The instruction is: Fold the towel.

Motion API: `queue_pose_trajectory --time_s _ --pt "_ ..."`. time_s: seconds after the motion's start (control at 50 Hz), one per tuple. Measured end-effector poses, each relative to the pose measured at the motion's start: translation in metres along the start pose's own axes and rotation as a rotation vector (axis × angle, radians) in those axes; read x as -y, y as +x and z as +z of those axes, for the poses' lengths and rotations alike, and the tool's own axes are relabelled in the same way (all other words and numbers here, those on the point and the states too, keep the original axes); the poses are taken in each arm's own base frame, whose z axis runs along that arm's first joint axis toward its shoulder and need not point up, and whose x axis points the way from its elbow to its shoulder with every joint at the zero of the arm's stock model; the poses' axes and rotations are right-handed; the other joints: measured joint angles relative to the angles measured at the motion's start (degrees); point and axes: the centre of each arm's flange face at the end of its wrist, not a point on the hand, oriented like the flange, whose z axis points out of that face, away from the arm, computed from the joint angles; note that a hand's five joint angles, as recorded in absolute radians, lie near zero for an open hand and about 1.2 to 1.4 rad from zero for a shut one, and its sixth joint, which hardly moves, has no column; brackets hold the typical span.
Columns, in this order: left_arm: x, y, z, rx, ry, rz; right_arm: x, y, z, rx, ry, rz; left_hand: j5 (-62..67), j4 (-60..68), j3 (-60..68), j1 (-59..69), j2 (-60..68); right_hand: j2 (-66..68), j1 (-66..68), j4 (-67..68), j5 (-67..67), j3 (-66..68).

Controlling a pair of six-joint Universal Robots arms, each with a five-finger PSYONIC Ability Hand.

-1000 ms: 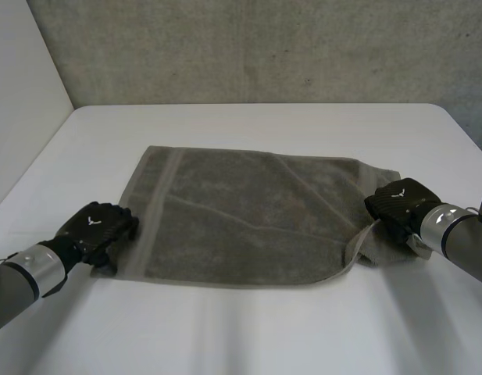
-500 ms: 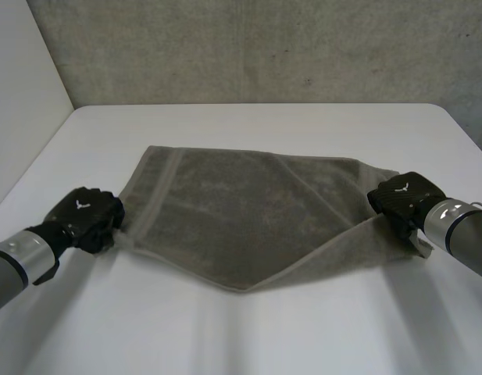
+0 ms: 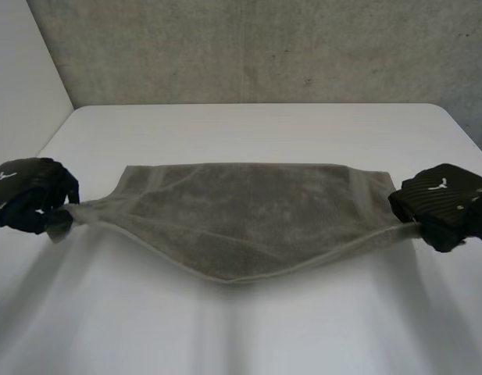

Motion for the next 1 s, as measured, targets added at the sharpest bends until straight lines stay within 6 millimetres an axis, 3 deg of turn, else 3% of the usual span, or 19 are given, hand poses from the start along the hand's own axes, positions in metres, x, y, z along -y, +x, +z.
queue_pose_trajectory --time_s 0.16,0.28,0.5,0.76,1.0 --pt "-0.004 -0.009 -0.009 -0.005 -0.004 -0.075 0.002 0.007 -0.028 0.014 -0.028 -0.076 0.00 0.20 0.21 0.02 0.20 0.00 0.00 0.00 0.00 0.00" --pt "-0.015 -0.013 0.002 -0.036 -0.029 -0.109 0.000 0.017 -0.018 -0.009 -0.015 -0.097 0.36 0.21 0.22 0.04 0.20 0.00 0.00 0.00 0.00 0.00" --pt "-0.041 -0.008 0.062 -0.126 -0.147 -0.094 -0.009 0.042 0.052 -0.098 0.002 -0.009 0.57 0.22 0.51 0.05 0.42 0.00 0.00 0.00 0.00 0.00" --pt "-0.054 -0.030 0.137 -0.032 -0.181 -0.034 -0.016 0.028 0.139 -0.170 0.005 -0.002 0.59 0.22 0.51 0.07 0.43 0.00 0.01 0.00 0.00 0.00" --pt "-0.051 -0.043 0.184 0.001 -0.115 -0.050 -0.017 0.032 0.185 -0.321 0.050 0.025 0.61 0.23 0.52 0.07 0.43 0.00 0.03 0.00 0.00 0.00"
